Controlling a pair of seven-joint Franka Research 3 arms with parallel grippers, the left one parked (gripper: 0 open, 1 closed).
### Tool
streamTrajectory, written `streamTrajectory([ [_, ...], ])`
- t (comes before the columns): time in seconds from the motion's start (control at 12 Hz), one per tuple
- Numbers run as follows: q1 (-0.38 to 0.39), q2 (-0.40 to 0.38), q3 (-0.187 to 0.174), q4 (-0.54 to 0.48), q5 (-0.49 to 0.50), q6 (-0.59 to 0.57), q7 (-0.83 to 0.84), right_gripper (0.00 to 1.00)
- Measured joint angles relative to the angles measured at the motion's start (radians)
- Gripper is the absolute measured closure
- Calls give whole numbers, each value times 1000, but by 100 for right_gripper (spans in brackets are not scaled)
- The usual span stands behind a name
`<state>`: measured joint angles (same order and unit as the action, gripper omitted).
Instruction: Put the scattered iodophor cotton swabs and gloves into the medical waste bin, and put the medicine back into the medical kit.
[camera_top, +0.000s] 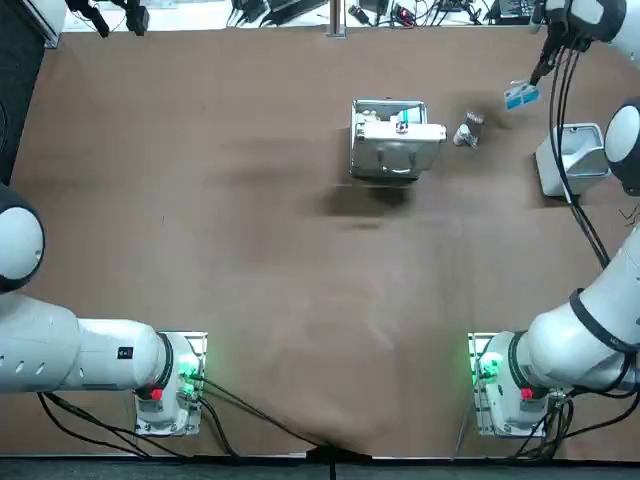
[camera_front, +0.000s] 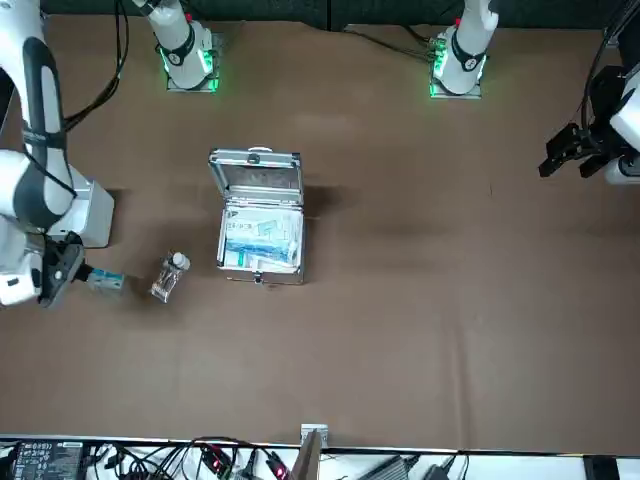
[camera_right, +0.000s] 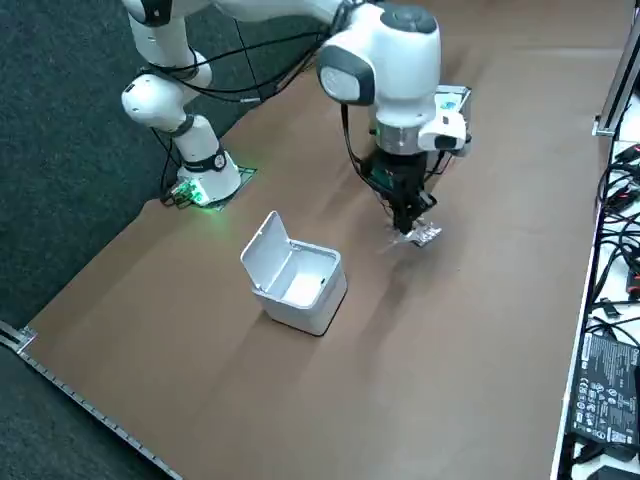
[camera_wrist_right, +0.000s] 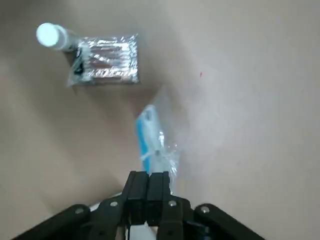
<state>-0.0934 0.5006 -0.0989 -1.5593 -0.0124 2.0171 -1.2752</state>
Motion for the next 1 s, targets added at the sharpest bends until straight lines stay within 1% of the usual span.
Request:
streamTrajectory([
  [0.17,-8,-34,-14,15,-1,-72,0,99],
  [0.33,-19,-71,-37,18,-3,-148,0,99],
  [0.42,-26,-95,-74,17,-11,-214,-2,99],
  [0.58,-37,-104,-113,14,-16,-266,-13,99],
  [0.67,-48,-105,-126,12,-17,-289,-22,99],
  [0.83,-82,-105,-137,2,-18,-316,-44,99],
  [1.0,-121,-104,-139,-21,-18,-320,-61,99],
])
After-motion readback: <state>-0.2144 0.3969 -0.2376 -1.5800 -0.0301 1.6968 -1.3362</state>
